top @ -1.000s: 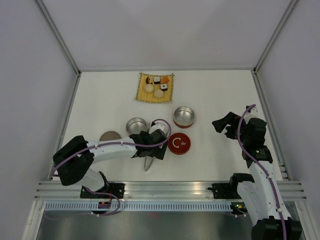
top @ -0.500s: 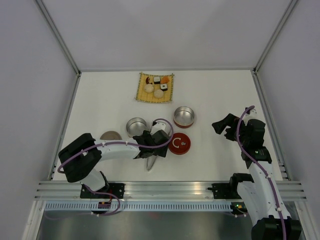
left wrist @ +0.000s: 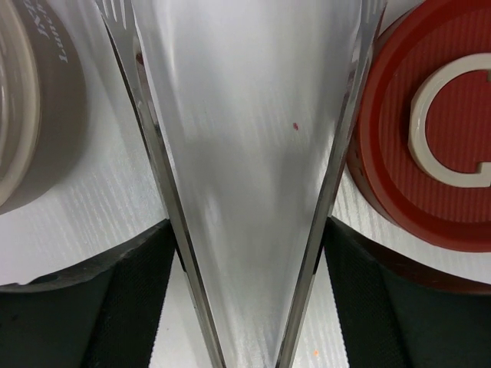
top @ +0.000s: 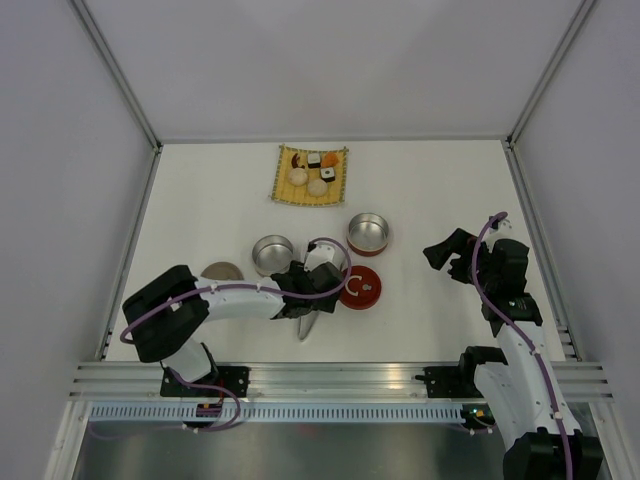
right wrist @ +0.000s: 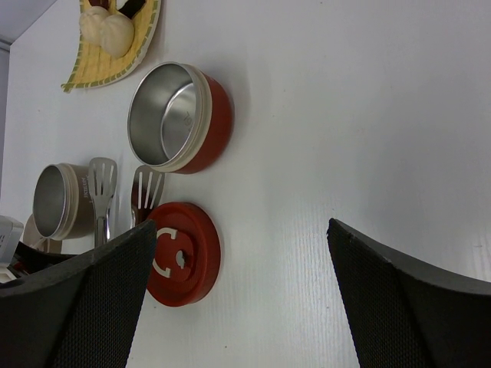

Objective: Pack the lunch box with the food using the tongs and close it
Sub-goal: Pick up the clamp at the center of the board.

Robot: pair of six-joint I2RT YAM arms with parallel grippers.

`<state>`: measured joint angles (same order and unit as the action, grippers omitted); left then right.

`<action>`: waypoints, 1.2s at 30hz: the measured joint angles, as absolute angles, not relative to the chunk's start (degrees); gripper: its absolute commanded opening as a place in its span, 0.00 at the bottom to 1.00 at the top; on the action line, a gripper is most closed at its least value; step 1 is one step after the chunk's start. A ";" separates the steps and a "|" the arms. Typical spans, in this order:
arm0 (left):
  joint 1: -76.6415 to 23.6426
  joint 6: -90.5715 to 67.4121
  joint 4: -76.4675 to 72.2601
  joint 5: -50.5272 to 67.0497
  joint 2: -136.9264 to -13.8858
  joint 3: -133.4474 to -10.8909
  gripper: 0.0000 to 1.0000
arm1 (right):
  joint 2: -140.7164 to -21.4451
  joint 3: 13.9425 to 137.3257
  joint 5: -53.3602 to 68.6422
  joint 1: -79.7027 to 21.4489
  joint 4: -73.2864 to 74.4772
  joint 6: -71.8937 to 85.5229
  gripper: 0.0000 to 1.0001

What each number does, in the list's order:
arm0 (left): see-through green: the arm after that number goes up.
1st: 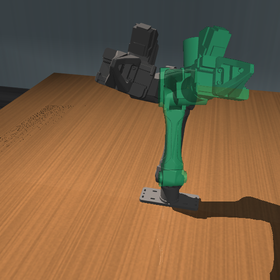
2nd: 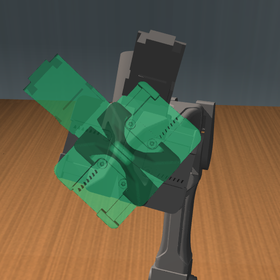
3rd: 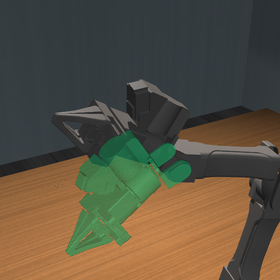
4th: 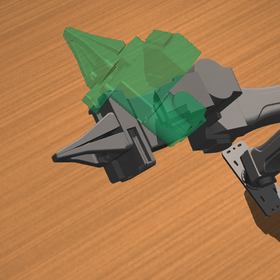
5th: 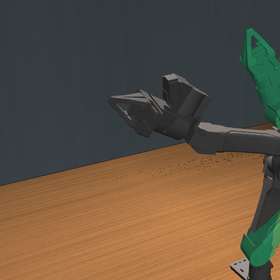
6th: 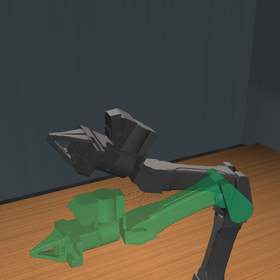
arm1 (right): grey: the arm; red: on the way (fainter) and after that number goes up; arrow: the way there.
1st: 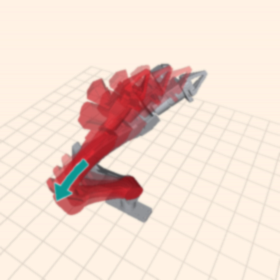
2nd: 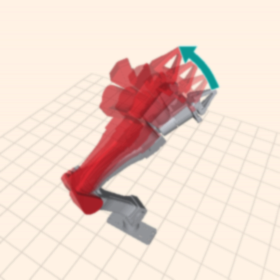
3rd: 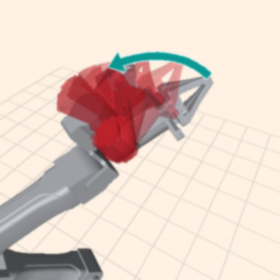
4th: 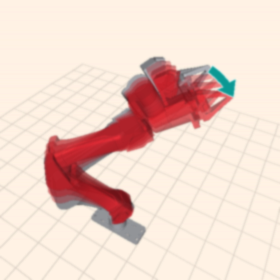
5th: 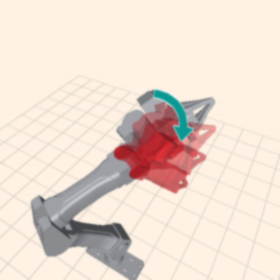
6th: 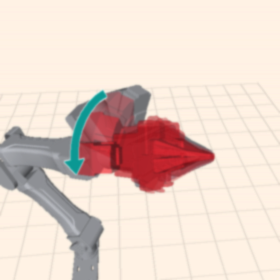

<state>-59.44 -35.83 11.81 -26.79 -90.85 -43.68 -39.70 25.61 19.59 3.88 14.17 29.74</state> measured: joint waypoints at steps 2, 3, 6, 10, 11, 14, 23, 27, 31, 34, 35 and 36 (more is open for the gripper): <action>-60.07 -36.42 11.88 -27.62 -91.50 -44.31 0.86 | -39.72 25.61 19.59 3.88 14.17 29.74 0.98; -60.40 -36.64 11.99 -28.05 -91.83 -44.58 0.86 | -39.72 25.61 19.62 3.88 14.17 29.74 0.98; -61.36 -37.28 12.60 -29.47 -92.36 -45.23 0.86 | -39.75 25.58 19.62 3.88 14.17 29.74 0.98; -62.30 -38.89 13.47 -30.57 -92.53 -45.43 0.85 | -39.88 25.50 19.62 3.86 14.20 29.74 0.98; -62.41 -39.38 13.61 -30.76 -92.53 -45.43 0.85 | -39.88 25.50 19.62 3.86 14.17 29.74 0.98; -62.65 -41.04 13.96 -31.09 -92.38 -45.21 0.85 | -39.88 25.47 19.64 3.86 14.17 29.74 0.98; -63.24 -44.03 14.81 -31.16 -91.11 -43.86 0.80 | -39.88 24.53 19.68 3.86 13.78 29.98 0.98; -63.57 -44.34 14.85 -31.44 -91.37 -44.03 0.72 | -39.88 24.16 19.79 3.84 13.74 30.11 0.98; -64.01 -44.45 14.68 -31.70 -91.85 -44.36 0.64 | -39.88 24.10 19.84 3.84 13.76 30.13 0.98; -64.16 -44.73 14.70 -32.01 -91.85 -44.36 0.63 | -39.88 24.10 19.84 3.86 13.76 30.13 0.98; -64.16 -44.82 14.72 -32.05 -91.85 -44.36 0.62 | -39.88 24.05 19.84 3.84 13.76 30.13 0.98; -64.16 -44.88 14.74 -32.10 -91.85 -44.36 0.61 | -39.88 24.01 19.86 3.84 13.76 30.15 0.98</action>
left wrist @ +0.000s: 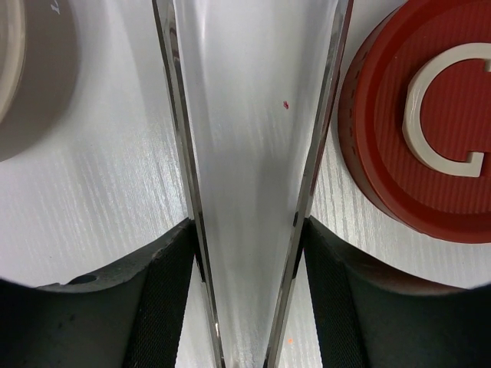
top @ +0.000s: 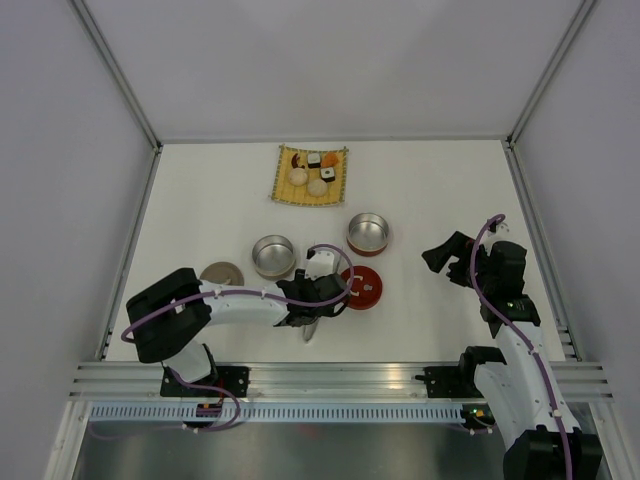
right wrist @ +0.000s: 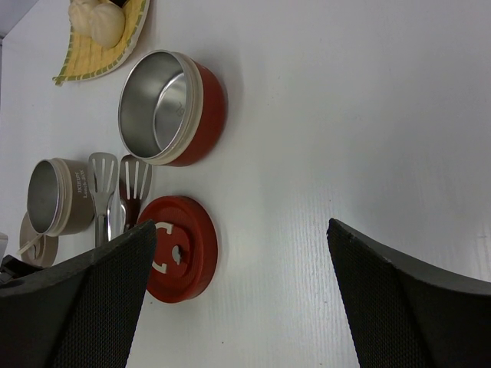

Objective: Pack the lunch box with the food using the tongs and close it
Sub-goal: Pick up the clamp at the center of the board.

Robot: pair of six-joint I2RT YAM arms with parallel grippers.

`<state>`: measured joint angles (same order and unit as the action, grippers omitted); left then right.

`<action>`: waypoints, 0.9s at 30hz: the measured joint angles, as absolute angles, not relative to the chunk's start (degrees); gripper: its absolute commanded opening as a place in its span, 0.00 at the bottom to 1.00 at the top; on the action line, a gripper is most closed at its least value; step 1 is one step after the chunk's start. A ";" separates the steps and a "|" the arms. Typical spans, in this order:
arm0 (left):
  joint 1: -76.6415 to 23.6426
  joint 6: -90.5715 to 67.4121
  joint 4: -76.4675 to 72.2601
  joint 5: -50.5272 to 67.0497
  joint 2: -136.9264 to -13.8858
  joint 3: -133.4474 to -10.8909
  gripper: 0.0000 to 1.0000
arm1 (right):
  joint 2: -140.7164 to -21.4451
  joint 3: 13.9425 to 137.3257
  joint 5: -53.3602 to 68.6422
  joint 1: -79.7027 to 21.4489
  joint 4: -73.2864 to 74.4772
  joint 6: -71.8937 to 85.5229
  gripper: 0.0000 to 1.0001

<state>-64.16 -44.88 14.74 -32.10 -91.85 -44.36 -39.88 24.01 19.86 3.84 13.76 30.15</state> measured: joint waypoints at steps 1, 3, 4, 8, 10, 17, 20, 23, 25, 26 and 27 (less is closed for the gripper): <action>-64.20 -45.04 14.79 -32.25 -91.85 -44.36 0.61 | -39.88 23.99 19.86 3.84 13.76 30.15 0.98; -64.25 -45.30 14.83 -32.49 -91.77 -44.29 0.59 | -39.88 23.92 19.88 3.84 13.74 30.15 0.98; -64.25 -45.39 14.90 -32.53 -91.66 -44.25 0.59 | -39.88 23.90 19.92 3.84 13.76 30.15 0.98; -64.25 -45.47 16.43 -32.58 -90.06 -43.38 0.57 | -40.10 23.73 21.02 3.84 13.04 30.92 0.98; -64.25 -45.41 18.31 -32.53 -88.64 -42.72 0.56 | -40.45 23.51 22.17 3.84 11.81 32.14 0.98; -64.25 -44.51 23.99 -33.23 -81.47 -42.02 0.55 | -41.12 23.38 23.09 3.09 9.69 34.11 0.98; -64.20 -44.12 24.25 -34.24 -77.84 -41.93 0.55 | -41.39 23.27 23.42 2.72 9.32 34.63 0.98; -63.83 -43.59 24.12 -35.18 -75.00 -41.41 0.55 | -41.82 22.98 24.12 1.85 7.55 35.83 0.98; -63.29 -43.16 24.18 -35.81 -73.93 -40.84 0.55 | -42.48 22.96 24.23 0.16 6.46 36.47 0.98; -62.98 -42.96 24.34 -35.99 -73.60 -40.71 0.55 | -42.78 22.96 24.29 -0.62 6.15 36.67 0.98; -62.65 -42.76 24.36 -35.99 -73.19 -40.53 0.55 | -43.27 22.98 24.18 -2.04 5.82 36.82 0.98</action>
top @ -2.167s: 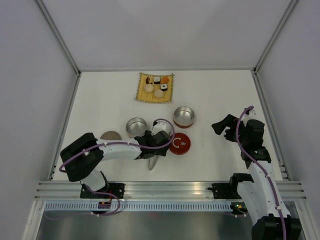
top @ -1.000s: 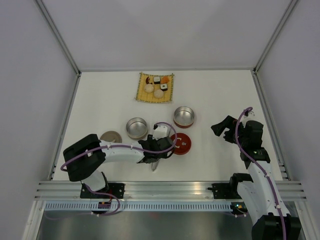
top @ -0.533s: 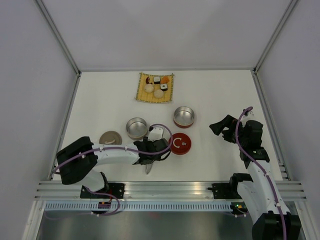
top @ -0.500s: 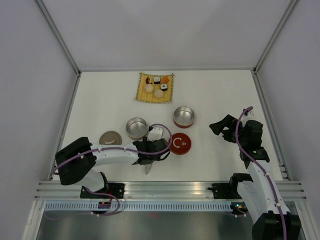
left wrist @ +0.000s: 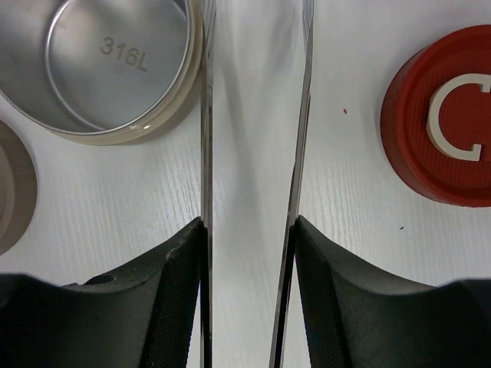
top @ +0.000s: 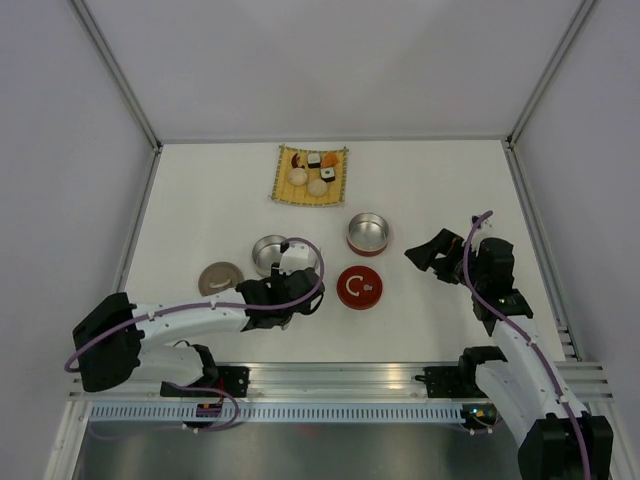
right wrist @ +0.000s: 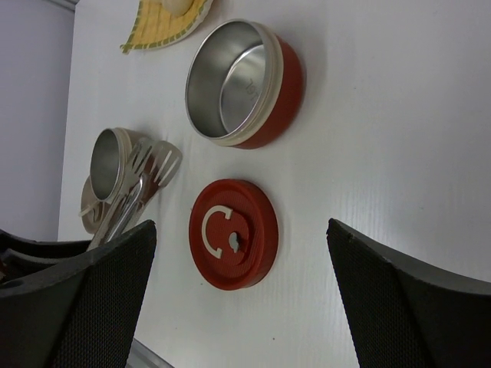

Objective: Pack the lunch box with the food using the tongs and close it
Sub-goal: Pick up the clamp at the center of the board, then pick up the fake food from the plate.

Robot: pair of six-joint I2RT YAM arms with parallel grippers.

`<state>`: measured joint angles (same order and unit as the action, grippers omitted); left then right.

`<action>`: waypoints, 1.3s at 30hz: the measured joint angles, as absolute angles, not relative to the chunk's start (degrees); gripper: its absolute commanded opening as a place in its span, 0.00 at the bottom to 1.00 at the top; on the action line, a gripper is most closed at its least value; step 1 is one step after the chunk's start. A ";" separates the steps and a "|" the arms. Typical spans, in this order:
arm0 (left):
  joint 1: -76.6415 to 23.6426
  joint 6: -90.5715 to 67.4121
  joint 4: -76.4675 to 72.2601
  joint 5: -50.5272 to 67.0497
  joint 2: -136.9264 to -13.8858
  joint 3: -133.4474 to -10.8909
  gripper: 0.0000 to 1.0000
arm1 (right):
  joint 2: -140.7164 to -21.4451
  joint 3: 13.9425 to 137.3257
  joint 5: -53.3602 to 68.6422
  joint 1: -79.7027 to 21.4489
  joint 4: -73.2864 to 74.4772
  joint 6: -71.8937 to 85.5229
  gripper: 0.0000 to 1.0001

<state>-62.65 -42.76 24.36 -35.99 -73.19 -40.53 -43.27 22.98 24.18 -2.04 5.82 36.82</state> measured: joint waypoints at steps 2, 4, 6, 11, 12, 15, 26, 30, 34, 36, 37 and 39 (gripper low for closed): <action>-62.13 -42.26 24.36 -35.97 -71.59 -40.23 0.55 | -43.99 22.98 24.14 -3.64 5.54 37.01 0.98; -61.60 -41.41 24.34 -35.99 -68.82 -39.99 0.56 | -44.58 22.98 24.10 -4.54 5.43 37.28 0.98; -60.86 -40.38 24.23 -36.03 -65.95 -39.99 0.56 | -44.91 22.98 23.83 -5.04 5.23 37.39 0.98; -59.16 -37.39 23.88 -36.23 -59.27 -39.99 0.56 | -45.47 22.98 23.09 -5.43 5.13 37.52 0.98; -58.81 -36.62 23.79 -36.25 -58.00 -39.99 0.56 | -45.63 22.98 22.81 -5.48 5.17 37.54 0.98; -56.84 -34.59 23.49 -36.32 -54.89 -40.01 0.56 | -46.00 22.98 22.24 -5.52 5.15 37.63 0.98; -38.92 -27.86 22.24 -26.20 -59.16 -45.01 0.56 | -47.94 23.09 20.73 -5.52 5.13 37.74 0.98; -36.12 -25.32 21.50 -21.98 -65.67 -50.68 0.56 | -49.30 23.20 20.40 -5.52 5.15 37.74 0.98; -33.85 -22.79 20.91 -18.55 -71.57 -56.05 0.55 | -50.57 23.20 19.57 -5.52 4.97 37.67 0.98; -32.27 -21.58 20.62 -16.25 -75.07 -59.05 0.55 | -51.68 23.20 19.38 -5.52 4.62 37.56 0.98; -31.38 -21.08 20.45 -15.09 -76.82 -60.47 0.55 | -52.38 23.24 19.33 -5.52 4.47 37.52 0.98; -29.41 -20.34 20.47 -12.73 -79.99 -62.87 0.55 | -53.89 23.29 19.33 -5.52 3.97 37.39 0.98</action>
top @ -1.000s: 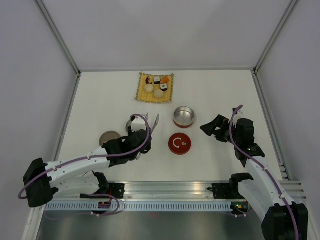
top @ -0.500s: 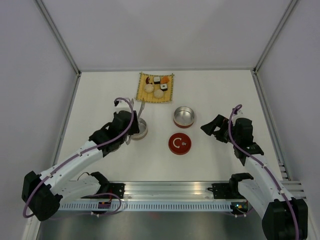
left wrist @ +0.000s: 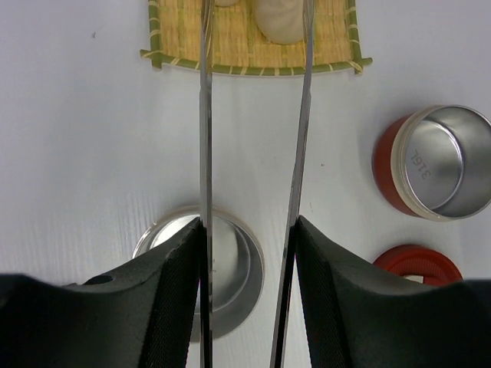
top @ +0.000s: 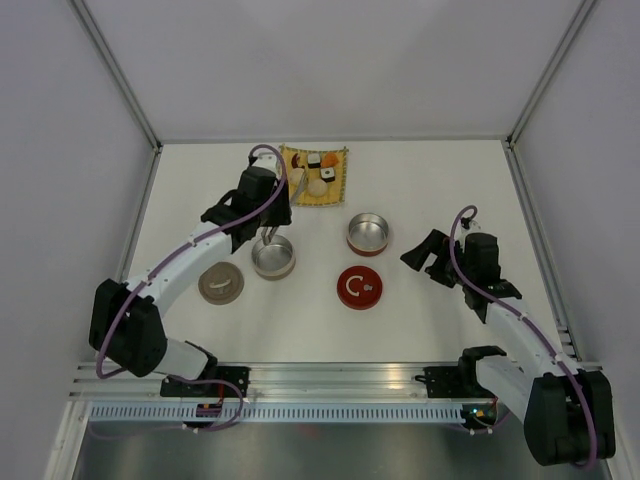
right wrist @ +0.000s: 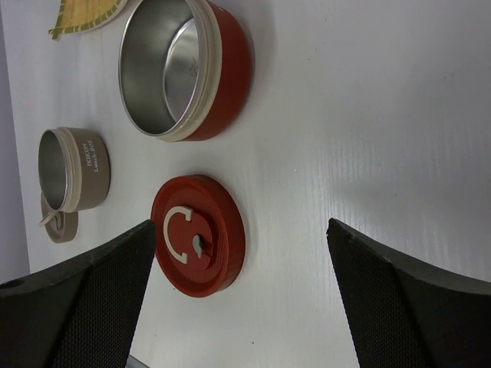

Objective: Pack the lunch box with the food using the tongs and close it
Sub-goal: Pick up the fake food from the plate.

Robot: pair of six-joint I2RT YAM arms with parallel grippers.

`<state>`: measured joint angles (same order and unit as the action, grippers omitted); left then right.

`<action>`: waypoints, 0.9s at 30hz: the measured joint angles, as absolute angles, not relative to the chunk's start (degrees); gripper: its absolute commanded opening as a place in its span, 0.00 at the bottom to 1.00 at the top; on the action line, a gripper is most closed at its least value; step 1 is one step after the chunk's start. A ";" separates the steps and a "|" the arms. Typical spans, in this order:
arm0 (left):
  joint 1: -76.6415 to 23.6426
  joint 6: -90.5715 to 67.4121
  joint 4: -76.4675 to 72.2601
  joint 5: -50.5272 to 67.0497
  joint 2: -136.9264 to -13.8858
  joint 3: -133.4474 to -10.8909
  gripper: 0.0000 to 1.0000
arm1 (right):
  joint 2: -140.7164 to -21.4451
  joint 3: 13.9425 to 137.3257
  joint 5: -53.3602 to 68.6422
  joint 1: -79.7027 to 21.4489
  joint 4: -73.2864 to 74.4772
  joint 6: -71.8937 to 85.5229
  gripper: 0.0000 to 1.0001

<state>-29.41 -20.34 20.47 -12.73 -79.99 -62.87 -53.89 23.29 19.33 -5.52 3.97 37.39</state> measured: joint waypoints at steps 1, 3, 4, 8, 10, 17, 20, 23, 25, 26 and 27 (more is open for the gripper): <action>-28.53 -20.05 20.43 -11.57 -81.49 -64.05 0.55 | -54.54 23.29 19.33 -5.52 3.79 37.28 0.98; -27.20 -19.59 20.88 -9.98 -84.44 -66.61 0.55 | -55.59 23.29 19.33 -5.52 3.42 37.21 0.98; -26.83 -19.33 20.91 -9.80 -85.62 -67.77 0.55 | -56.16 23.29 19.33 -5.52 3.33 37.15 0.98; -26.44 -17.58 21.23 -8.75 -91.50 -73.82 0.54 | -58.89 23.31 19.35 -5.52 1.67 36.86 0.98; -26.48 -16.84 21.56 -8.78 -94.15 -76.66 0.54 | -60.16 23.33 19.38 -5.52 0.99 36.67 0.98; -26.48 -14.63 24.93 -12.27 -99.31 -81.71 0.54 | -63.11 23.62 19.38 -5.52 -0.30 36.14 0.98; -26.48 -13.52 26.24 -14.09 -100.29 -82.32 0.54 | -64.12 23.62 19.38 -5.52 -0.95 36.10 0.98; -26.48 -12.71 27.03 -15.18 -101.43 -83.33 0.54 | -65.01 23.62 19.40 -5.52 -1.34 35.97 0.98; -26.48 -12.49 27.11 -15.51 -102.19 -83.90 0.54 | -65.45 23.64 19.40 -5.52 -1.52 35.94 0.98; -26.48 -12.43 27.14 -15.62 -102.59 -84.12 0.54 | -65.58 23.64 19.40 -5.52 -1.58 35.94 0.98; -26.48 -12.34 27.20 -15.66 -103.11 -84.34 0.55 | -65.67 23.64 19.40 -5.52 -1.69 35.94 0.98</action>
